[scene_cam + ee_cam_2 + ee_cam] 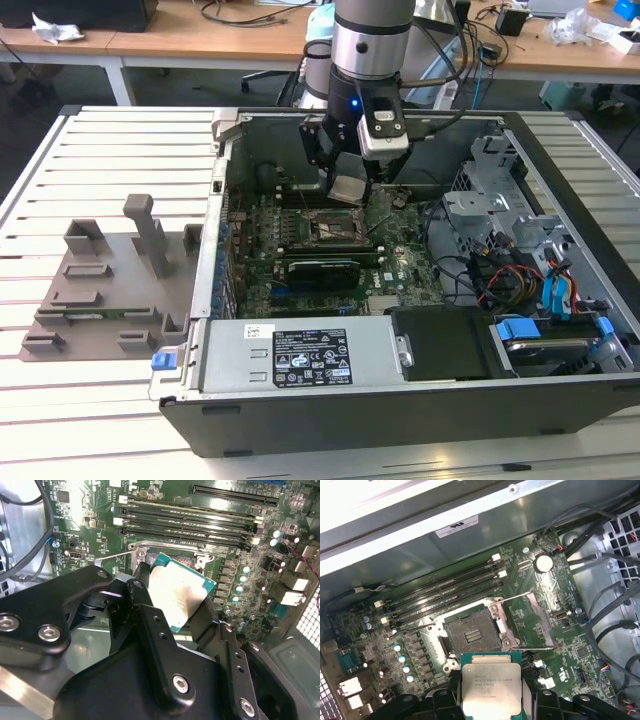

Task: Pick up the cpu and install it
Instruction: 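Place the cpu into insertion slot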

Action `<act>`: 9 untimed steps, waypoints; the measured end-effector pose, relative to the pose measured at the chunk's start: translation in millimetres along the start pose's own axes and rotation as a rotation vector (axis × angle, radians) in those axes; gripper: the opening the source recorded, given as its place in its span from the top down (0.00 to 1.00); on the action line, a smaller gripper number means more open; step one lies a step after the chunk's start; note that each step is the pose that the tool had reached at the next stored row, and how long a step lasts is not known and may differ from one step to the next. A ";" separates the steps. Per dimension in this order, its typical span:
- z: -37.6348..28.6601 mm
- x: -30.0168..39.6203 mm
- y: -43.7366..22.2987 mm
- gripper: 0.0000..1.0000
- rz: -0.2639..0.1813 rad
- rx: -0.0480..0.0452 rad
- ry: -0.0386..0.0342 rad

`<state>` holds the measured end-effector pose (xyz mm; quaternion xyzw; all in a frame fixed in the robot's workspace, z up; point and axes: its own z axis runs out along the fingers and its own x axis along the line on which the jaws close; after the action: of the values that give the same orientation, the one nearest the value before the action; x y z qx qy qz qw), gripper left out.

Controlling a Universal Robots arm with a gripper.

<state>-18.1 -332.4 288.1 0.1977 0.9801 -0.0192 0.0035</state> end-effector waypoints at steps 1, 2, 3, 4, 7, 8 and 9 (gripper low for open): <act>0.0 0.0 0.0 0.45 0.008 0.0004 0.0002; 0.0 0.0 0.0 0.45 0.017 0.0008 0.0005; 0.0 0.0 0.0 0.45 0.024 0.0011 0.0006; 0.0 0.0 0.0 0.45 0.033 0.0015 0.0008; 0.1 0.0 0.0 0.45 0.057 0.0027 0.0014; 0.1 0.0 0.0 0.45 0.069 0.0033 0.0016; 0.1 0.0 0.0 0.45 0.077 0.0037 0.0018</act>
<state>-18.1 -332.4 288.0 0.2354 0.9717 -0.0207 0.0031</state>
